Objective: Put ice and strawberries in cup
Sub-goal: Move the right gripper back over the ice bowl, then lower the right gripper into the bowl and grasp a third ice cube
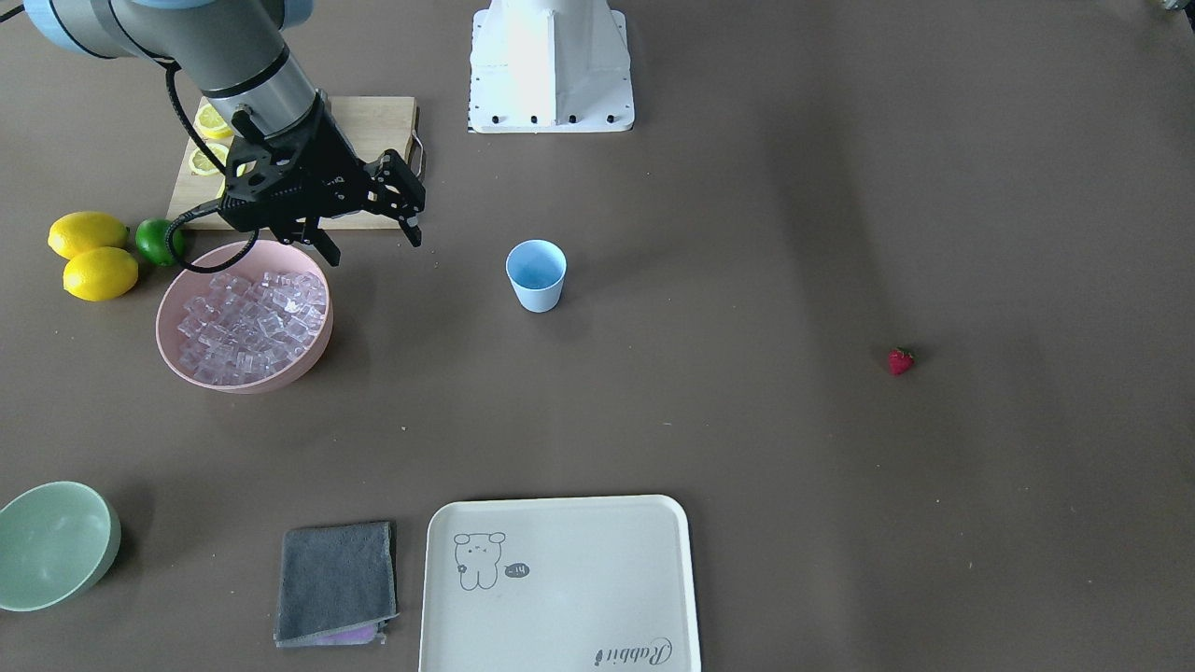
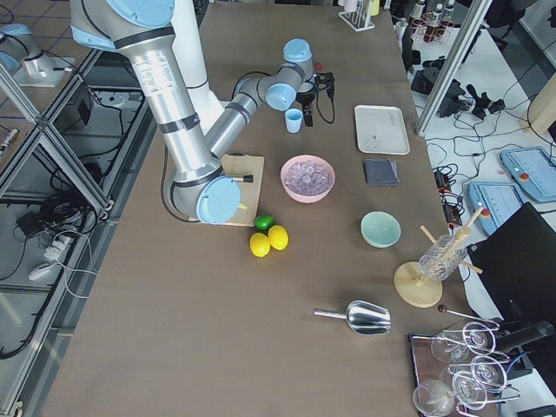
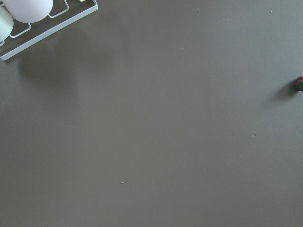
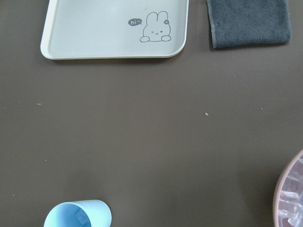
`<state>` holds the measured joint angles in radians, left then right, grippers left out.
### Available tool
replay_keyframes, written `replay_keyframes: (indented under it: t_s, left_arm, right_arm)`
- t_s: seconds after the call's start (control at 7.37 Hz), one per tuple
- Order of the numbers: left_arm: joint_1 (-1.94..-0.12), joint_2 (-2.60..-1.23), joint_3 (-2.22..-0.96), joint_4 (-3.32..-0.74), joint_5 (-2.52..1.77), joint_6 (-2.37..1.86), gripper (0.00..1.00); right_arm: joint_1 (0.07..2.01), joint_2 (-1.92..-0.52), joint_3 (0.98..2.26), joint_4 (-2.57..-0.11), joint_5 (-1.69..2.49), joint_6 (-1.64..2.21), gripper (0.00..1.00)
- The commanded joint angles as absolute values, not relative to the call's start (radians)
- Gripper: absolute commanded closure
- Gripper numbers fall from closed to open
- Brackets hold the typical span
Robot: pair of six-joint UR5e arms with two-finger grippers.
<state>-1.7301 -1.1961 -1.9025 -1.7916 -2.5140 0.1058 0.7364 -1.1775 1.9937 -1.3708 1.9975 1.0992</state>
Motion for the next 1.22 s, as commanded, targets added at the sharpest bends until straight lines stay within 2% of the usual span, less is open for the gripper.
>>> replay_keyframes:
  t_s: [0.0,0.27,0.68,0.95,1.09]
  left_arm:
    - [-1.727,-1.193,-1.901,-1.792,-2.520,0.106,0.02]
    - [-1.727,-1.193,-1.902,-1.792,-2.520,0.107,0.02]
    - [-1.729,-1.189,-1.902,-1.809,-2.520,0.110,0.02]
    - [-1.729,-1.183,-1.904,-1.821,-2.520,0.107,0.02]
    - [-1.729,-1.183,-1.904,-1.822,-2.520,0.106,0.02]
  right_arm:
    - [0.738,-1.273,1.976,-1.162,2.005,1.146,0.05]
    - [0.758,-1.307,1.971,-1.158,2.063,0.998,0.06]
    - [0.792,-1.446,1.968,-1.164,2.069,0.489,0.11]
    - [0.792,-1.486,1.941,-1.166,2.081,0.417,0.12]
    - [0.790,-1.480,1.916,-1.179,2.100,0.363,0.16]
